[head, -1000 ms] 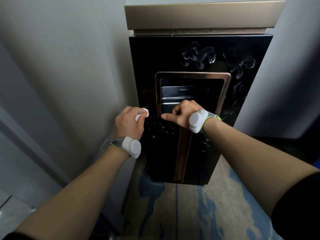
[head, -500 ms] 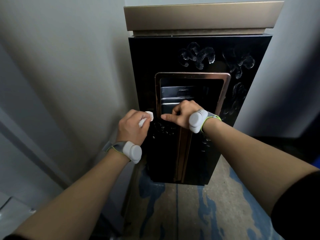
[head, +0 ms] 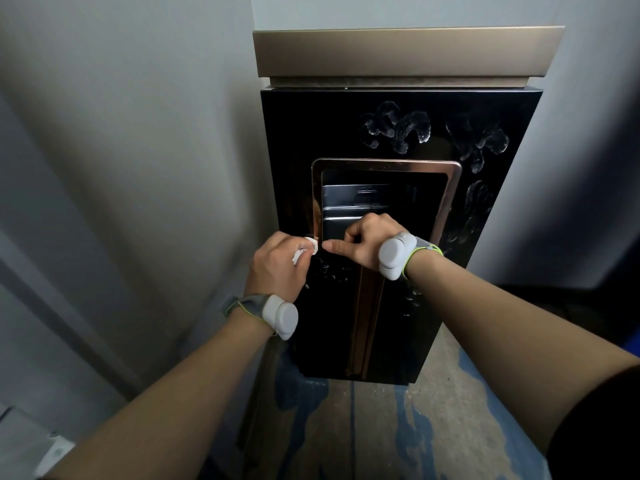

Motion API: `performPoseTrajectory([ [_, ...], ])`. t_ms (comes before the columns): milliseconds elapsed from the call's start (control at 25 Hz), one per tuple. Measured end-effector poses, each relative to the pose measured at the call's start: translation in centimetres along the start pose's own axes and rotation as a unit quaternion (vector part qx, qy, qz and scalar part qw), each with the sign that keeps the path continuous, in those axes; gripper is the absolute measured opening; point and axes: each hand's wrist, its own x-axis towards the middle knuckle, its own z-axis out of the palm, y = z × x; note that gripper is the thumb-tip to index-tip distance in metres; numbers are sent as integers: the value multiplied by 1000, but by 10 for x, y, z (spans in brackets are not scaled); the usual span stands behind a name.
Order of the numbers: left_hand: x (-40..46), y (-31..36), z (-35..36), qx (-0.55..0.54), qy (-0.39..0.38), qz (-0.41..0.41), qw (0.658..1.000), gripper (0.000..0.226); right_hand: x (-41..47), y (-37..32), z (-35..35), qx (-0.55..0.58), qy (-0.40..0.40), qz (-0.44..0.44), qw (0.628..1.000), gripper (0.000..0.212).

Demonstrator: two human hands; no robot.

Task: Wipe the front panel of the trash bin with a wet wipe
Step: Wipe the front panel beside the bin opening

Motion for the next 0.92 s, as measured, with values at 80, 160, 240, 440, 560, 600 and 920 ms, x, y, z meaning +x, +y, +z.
performPoseTrajectory([
  [80, 1, 0, -2, 2, -1, 0, 1000, 9, -1, -1, 0, 4, 4, 2, 1000, 64],
  [160, 1, 0, -3, 4, 1, -4, 1000, 9, -1, -1, -1, 6, -2, 5, 1000, 63],
  [240, 1, 1, -4, 7, 4, -11, 1000, 9, -2, -2, -2, 9, -8, 7, 1000, 64],
  [440, 1, -4, -7, 25, -3, -22, 999, 9, -3, -2, 0, 19, 5, 9, 1000, 63],
  [560, 1, -9, -11, 36, 0, -21, 999, 10, -3, -2, -1, 23, 2, 8, 1000, 62],
  [600, 1, -11, -12, 38, 2, -21, 999, 10, -2, -2, -1, 23, 1, 8, 1000, 62],
  [920, -1, -28, -21, 43, 2, -54, 998, 9, -1, 1, 0, 20, 8, 1, 1000, 63],
])
